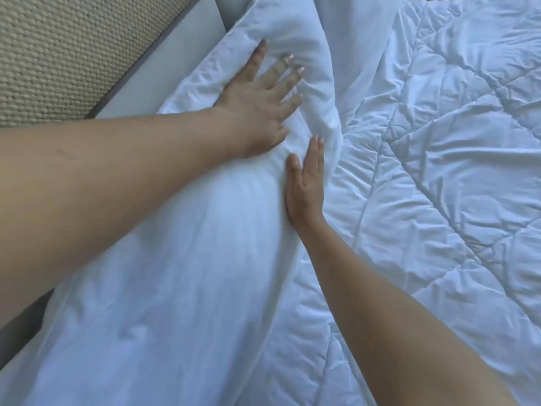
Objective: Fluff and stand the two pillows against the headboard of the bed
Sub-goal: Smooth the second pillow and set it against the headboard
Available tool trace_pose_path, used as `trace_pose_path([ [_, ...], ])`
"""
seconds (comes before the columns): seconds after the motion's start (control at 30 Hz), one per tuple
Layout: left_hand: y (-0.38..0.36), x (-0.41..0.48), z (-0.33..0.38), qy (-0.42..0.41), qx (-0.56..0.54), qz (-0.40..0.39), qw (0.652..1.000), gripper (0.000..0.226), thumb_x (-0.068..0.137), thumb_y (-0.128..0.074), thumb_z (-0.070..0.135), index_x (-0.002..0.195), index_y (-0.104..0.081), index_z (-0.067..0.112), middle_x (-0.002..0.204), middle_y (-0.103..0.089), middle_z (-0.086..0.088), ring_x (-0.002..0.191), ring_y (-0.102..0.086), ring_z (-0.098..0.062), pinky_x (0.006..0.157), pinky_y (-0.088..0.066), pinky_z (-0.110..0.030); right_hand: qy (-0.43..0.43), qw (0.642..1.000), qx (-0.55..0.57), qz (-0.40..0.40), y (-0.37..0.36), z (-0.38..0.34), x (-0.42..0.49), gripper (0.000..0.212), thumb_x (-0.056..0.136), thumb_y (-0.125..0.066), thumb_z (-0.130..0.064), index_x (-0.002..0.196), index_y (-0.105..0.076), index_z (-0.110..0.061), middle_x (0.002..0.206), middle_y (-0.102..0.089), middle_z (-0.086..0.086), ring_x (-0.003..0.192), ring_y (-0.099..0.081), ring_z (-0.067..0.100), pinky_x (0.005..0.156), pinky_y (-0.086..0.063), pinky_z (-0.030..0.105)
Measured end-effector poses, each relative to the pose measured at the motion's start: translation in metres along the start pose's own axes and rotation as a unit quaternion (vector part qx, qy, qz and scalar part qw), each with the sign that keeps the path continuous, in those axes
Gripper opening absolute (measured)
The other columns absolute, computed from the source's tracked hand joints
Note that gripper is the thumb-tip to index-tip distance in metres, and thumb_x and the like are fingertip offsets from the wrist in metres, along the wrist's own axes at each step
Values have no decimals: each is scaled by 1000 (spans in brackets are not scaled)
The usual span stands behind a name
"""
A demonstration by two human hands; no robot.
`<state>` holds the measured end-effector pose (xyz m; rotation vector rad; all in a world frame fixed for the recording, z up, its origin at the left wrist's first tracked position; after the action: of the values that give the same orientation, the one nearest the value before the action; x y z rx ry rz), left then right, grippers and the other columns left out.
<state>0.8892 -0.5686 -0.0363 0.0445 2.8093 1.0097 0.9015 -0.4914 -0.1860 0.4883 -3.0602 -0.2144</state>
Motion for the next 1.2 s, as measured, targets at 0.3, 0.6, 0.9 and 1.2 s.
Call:
trace_pose_path([
  [0.3,-10,-6,-15,47,-38,14,998,71,93,-15,66,157,-6,36,165,17,-15,150,18,-40,114,9,-69,-126,992,-4,-5,-21,50,-4,65,104,-28,-48,161,-6,-26,169,-1,-8,154,2,5,127,0,43],
  [0.6,12,1,-3,95,-42,-41,994,60,98,-33,51,150,-34,21,159,-14,-27,147,-6,-50,109,-4,-76,-41,997,-58,-44,27,33,20,78,99,-34,-56,161,-10,-15,169,-3,-2,155,2,6,125,-1,25],
  [0.9,-7,34,-19,16,-50,-12,999,68,97,-16,62,158,-9,32,167,13,-5,150,18,-39,108,4,-79,-89,995,22,34,13,10,105,84,91,-28,-66,160,-19,-19,168,-18,-1,155,-13,15,126,-10,46],
  [1.2,-16,39,-18,44,-53,-8,998,74,92,-21,70,157,-9,37,165,18,-7,147,21,-47,107,0,-81,-122,992,17,11,0,33,118,89,87,-28,-77,159,-23,-24,165,-26,1,153,-22,20,125,-16,45],
])
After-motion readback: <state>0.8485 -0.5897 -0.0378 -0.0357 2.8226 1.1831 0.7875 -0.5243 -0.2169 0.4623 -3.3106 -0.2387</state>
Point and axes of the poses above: each hand's wrist, its own x-axis towards the middle knuckle, its own y-axis out of the back of the hand, z = x × y, the point moved 7 cm from there along x, towards the middle knuckle
